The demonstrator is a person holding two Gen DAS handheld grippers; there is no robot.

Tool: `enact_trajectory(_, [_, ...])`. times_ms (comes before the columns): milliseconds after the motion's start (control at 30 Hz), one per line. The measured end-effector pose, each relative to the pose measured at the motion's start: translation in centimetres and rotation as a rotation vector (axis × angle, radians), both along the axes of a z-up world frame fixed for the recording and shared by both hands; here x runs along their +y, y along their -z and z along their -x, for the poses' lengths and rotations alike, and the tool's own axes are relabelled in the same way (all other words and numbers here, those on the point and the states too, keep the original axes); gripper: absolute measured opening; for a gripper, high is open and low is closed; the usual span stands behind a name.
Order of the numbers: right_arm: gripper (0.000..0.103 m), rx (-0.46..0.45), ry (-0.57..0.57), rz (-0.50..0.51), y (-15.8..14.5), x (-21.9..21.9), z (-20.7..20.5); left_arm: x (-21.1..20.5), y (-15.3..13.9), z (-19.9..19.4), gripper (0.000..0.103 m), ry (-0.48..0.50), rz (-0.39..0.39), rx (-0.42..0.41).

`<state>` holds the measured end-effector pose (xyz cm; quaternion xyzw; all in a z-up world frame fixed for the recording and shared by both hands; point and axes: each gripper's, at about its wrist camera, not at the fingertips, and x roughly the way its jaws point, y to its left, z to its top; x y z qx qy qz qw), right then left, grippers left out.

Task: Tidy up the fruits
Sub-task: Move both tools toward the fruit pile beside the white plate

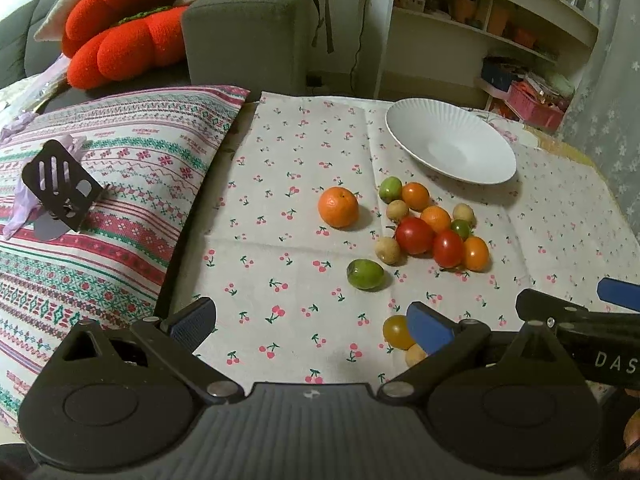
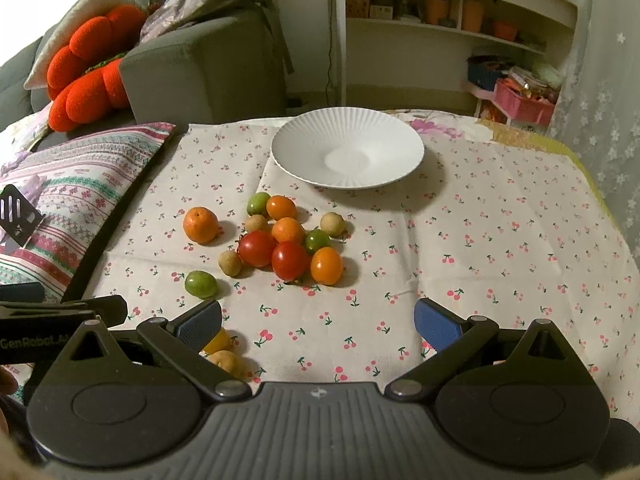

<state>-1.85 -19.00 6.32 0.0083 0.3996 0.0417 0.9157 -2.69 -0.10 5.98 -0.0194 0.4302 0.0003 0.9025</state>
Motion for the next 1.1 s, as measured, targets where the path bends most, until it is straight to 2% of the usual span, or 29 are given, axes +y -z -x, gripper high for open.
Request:
enact_trajectory(133, [0.103,0.000,-0.002,0.009,0.4,0.0,-0.3,0.0,0.3,-0.3,0.093,0.007,-0.001,0.007])
enact_trajectory(333, [0.103,0.072,0.037,-0.009,1.7,-1.3,-1.3,0.5,1.2,-1.1,0.093,-0.010,0.000,0.027])
enact_trajectory(700, [0.103,0.072,0.049,-0.073,3.8,-2.3,-3.6,0.9,2.6,-3.8,0.093,-0.012,0.006,0.053])
enact_trajectory(867, [0.101,0.065,0.018,-0.122,4.4,-2.4,-4.5,1.1,3.4,-5.3,0.089,-0.007,0.027,0.069])
enact_trajectory(1100, [0.089,0.030,-0.061,-0.114,4.7,-1.5,-5.8,0.7,4.4,-7.9,0.076,0.014,0.018,0.083])
